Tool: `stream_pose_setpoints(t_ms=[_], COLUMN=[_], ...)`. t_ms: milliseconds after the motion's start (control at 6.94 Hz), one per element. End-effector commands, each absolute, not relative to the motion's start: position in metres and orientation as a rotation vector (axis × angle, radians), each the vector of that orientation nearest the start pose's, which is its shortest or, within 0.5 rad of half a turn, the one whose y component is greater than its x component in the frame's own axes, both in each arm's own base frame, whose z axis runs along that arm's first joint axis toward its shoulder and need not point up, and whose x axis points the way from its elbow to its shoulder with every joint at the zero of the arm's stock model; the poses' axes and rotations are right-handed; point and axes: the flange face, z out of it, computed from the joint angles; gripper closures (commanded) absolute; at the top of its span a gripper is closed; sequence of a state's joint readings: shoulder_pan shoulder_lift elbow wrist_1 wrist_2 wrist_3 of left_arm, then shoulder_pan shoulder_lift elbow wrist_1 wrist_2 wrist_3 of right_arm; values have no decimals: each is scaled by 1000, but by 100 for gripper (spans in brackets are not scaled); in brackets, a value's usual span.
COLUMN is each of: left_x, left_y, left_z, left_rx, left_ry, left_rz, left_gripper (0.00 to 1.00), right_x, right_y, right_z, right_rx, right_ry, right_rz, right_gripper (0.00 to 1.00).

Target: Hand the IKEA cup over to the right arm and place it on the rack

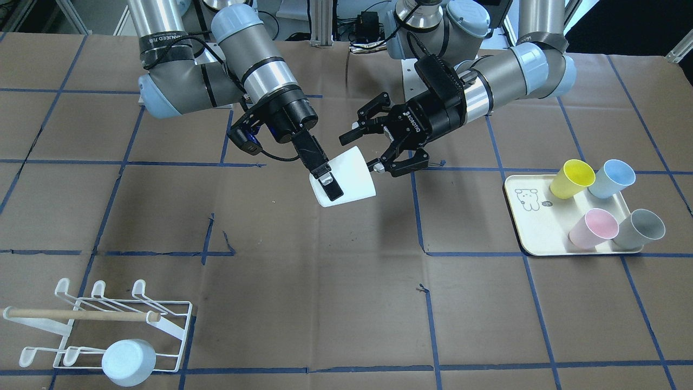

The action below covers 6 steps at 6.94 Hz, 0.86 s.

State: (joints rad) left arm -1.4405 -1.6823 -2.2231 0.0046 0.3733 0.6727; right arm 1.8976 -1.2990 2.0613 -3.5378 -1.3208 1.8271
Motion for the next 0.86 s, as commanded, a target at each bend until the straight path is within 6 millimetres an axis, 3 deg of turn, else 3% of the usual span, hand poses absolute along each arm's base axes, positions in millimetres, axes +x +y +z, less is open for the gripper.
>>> stream_pose_setpoints(t_ms=[0,288,432,576,720], left_x=[-158,-101,-89,-86,-76], left_y=[-455,-469,-473,-478,-491], left_z=[362,364,367,366,360], left_rx=[-1058,-961,-942,-917,-860], left_ry=[-1758,-1830,-1847,-1901,-2093], left_rz=[1314,1387,1404,1397,1380], left_gripper=[1,1,1,1,1], right_x=[318,313,298,272,243], right_y=[-448,-475,-496,-518,-534], right_z=[358,348,359,367,372], right_rx=[1199,1173,1153,1141,1084], right_ry=[1536,1570,1562,1562,1615], right_rz=[-419,-477,-544,-630,-761], right_gripper=[77,78,82,90,90])
